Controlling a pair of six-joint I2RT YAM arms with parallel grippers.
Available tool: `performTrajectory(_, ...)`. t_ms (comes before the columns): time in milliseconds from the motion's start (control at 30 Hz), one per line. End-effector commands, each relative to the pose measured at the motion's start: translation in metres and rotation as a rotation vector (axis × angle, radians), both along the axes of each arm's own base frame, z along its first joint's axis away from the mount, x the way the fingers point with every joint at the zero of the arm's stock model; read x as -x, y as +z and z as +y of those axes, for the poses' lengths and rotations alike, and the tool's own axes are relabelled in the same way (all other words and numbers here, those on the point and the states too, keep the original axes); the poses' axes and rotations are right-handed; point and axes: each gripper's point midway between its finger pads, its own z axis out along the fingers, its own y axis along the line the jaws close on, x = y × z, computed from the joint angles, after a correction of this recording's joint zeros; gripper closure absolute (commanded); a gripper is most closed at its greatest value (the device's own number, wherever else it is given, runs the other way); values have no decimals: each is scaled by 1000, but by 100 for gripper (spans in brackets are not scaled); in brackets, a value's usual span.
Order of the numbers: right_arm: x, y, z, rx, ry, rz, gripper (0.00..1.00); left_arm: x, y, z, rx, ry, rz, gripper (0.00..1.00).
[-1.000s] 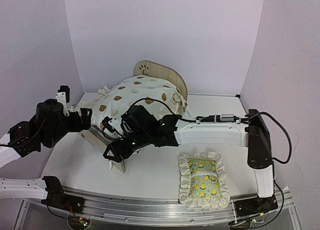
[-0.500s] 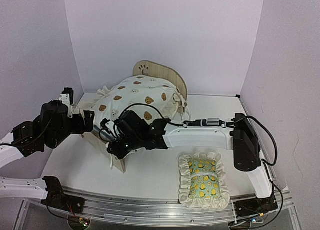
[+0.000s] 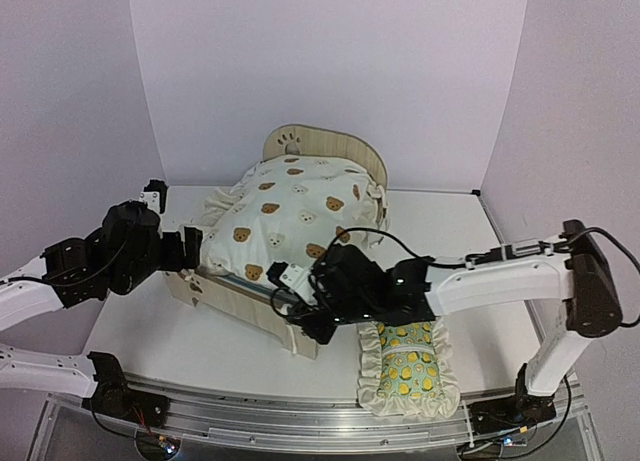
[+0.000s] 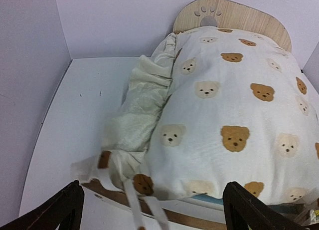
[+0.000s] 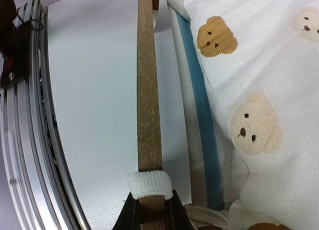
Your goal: Set up the pet bed
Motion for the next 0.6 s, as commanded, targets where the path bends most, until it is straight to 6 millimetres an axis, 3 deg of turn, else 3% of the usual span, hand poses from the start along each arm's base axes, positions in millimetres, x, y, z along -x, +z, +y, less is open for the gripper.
performTrajectory(0,-61,-24,-135,102,-387,35,100,-9,21,-22,60,-51,-32,1)
performTrajectory(133,-78,-34,-194,191,-517,-67,94,-20,19,-40,43,-80,-28,1)
performTrajectory(233,-82,-30,-219,203,-581,-102,47,-31,13,-52,6,-94,-39,1)
performTrajectory(267,-80,-30,-224,195,-592,-99,39,-34,10,-55,-12,-101,-48,1)
performTrajectory(333,-78,-18,-227,145,-604,-102,26,-46,7,-59,-28,-103,-47,0)
performTrajectory(467,-67,9,-223,18,-595,-70,19,-76,1,-60,-25,-112,-14,1)
performTrajectory(567,-52,27,-215,-75,-548,2,12,-106,-26,-49,-21,-99,59,1)
